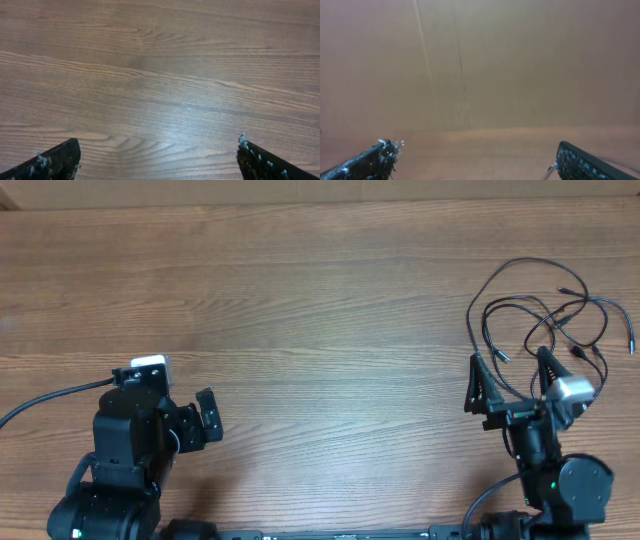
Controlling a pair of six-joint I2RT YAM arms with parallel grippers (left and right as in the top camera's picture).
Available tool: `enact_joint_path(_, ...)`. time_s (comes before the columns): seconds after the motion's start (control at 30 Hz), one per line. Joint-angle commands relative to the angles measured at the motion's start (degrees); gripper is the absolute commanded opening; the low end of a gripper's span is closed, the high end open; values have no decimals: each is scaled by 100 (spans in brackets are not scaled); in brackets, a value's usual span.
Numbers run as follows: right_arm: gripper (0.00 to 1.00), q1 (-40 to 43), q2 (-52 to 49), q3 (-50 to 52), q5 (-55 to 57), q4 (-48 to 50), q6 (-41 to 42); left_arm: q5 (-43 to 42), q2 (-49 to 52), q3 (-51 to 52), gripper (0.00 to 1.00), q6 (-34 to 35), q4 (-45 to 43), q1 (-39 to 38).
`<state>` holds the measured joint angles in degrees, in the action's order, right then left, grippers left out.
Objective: Untangle cables
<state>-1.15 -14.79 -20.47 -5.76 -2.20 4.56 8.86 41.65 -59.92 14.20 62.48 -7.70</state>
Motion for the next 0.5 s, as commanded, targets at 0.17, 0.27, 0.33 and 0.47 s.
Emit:
enact_joint_path(0.17,100,-79,581,1043,-33,999,-4,72,-4,17,100,-4,-11,61)
enact_joint_path(0.27,100,-79,815,1281,-35,1126,-4,70,-4,17,100,-4,-11,61)
enact_joint_path(0.33,100,-79,970,1405,-35,1143,-4,72,-4,17,100,-4,-11,61)
enact_joint_path(0.47,100,-79,1342,1716,-31,1333,-7,70,-4,17,100,-4,-11,61)
